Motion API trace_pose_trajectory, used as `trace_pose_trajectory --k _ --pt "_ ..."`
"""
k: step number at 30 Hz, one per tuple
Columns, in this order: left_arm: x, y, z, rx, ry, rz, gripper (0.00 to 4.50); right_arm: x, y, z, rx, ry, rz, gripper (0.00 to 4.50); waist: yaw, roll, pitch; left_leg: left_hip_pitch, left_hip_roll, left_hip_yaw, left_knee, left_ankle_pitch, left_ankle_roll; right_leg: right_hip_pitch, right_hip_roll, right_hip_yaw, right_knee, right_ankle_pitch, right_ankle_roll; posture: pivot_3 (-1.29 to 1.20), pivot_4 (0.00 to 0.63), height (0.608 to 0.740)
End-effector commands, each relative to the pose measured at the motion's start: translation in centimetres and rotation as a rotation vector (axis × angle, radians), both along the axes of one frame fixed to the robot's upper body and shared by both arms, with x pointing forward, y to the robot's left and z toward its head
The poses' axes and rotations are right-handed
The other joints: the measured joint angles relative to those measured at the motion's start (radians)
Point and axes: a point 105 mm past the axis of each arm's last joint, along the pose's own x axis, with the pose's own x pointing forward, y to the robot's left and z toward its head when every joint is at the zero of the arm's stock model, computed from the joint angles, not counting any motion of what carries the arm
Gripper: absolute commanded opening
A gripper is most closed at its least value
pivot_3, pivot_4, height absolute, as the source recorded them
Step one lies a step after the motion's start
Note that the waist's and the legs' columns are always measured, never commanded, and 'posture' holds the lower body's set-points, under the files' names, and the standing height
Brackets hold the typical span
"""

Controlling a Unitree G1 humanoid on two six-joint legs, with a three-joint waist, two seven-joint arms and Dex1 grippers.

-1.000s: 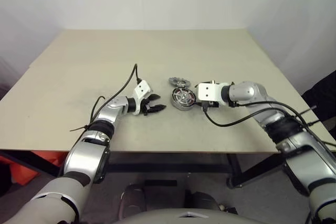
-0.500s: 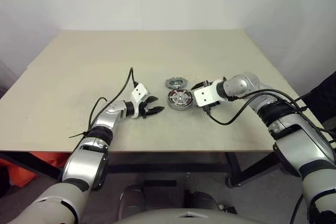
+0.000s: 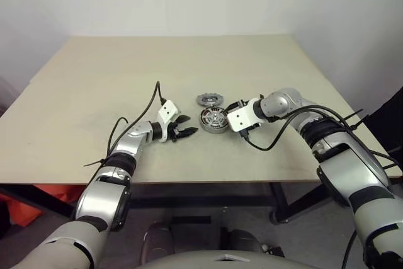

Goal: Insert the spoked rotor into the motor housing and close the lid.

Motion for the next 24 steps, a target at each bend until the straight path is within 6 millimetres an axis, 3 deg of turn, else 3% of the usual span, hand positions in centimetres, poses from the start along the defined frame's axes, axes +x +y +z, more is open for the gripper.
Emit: trace_pose_trajectory --k 1,2,5,9,16,19,22,24 --pt "0.5 -0.2 1.5 -0.023 -0.053 0.003 2.98 0.3 0.8 -0.2 -0.035 -0.027 0.041 3.55 -0.009 0.000 0.000 0.000 0.000 0.000 0.000 0.000 0.000 0.000 0.000 0.000 0.000 0.000 0.000 0.00 0.000 0.740" --pt "0.5 -0.2 1.5 -0.025 -0.052 0.007 2.98 0.3 0.9 -0.3 -0.042 -0.023 0.047 3.55 -0.012 0.000 0.000 0.000 0.001 0.000 0.000 0.000 0.000 0.000 0.000 0.000 0.000 0.000 0.000 0.00 0.000 0.740" --pt "0.5 0.2 1.4 -0.027 -0.050 0.023 2.98 0.1 1.4 -0.7 -0.050 -0.019 0.075 2.90 -0.020 0.000 0.000 0.002 0.001 0.000 0.000 0.000 0.000 0.001 0.001 0.000 0.000 0.000 0.000 0.00 0.000 0.740" --pt "0.6 0.5 1.3 -0.027 -0.049 0.037 2.98 0.1 1.9 -0.7 -0.048 -0.033 0.107 1.60 -0.028 0.000 0.000 0.002 0.001 0.000 0.000 0.000 0.000 0.001 0.001 0.000 0.000 0.001 -0.001 0.00 0.000 0.740" --pt "0.7 0.6 1.4 -0.026 -0.052 0.044 2.98 0.7 2.3 -0.1 -0.007 -0.069 0.080 1.60 -0.032 0.000 0.000 0.003 0.002 0.001 0.000 0.000 0.000 0.001 0.002 0.000 0.000 0.001 -0.001 0.00 0.000 0.740" --pt "0.8 0.5 1.5 -0.027 -0.054 0.043 2.98 1.0 2.2 0.1 0.016 -0.086 0.056 1.06 -0.033 0.000 0.000 0.004 0.004 0.001 0.000 0.000 -0.001 0.001 0.003 0.000 0.000 0.002 -0.003 0.00 0.000 0.740" --pt "0.8 0.5 1.5 -0.026 -0.054 0.043 2.98 1.1 1.9 0.3 0.039 -0.086 0.042 0.17 -0.032 0.000 0.000 0.005 0.005 0.001 0.000 0.000 -0.001 0.001 0.004 0.000 0.000 0.002 -0.003 0.00 0.000 0.740" --pt "0.9 0.5 1.5 -0.025 -0.055 0.045 2.98 1.0 1.8 0.3 0.048 -0.085 0.040 0.01 -0.028 0.000 0.000 0.004 0.005 0.001 0.000 0.000 -0.001 0.000 0.004 0.000 0.000 0.002 -0.003 0.00 0.000 0.740"
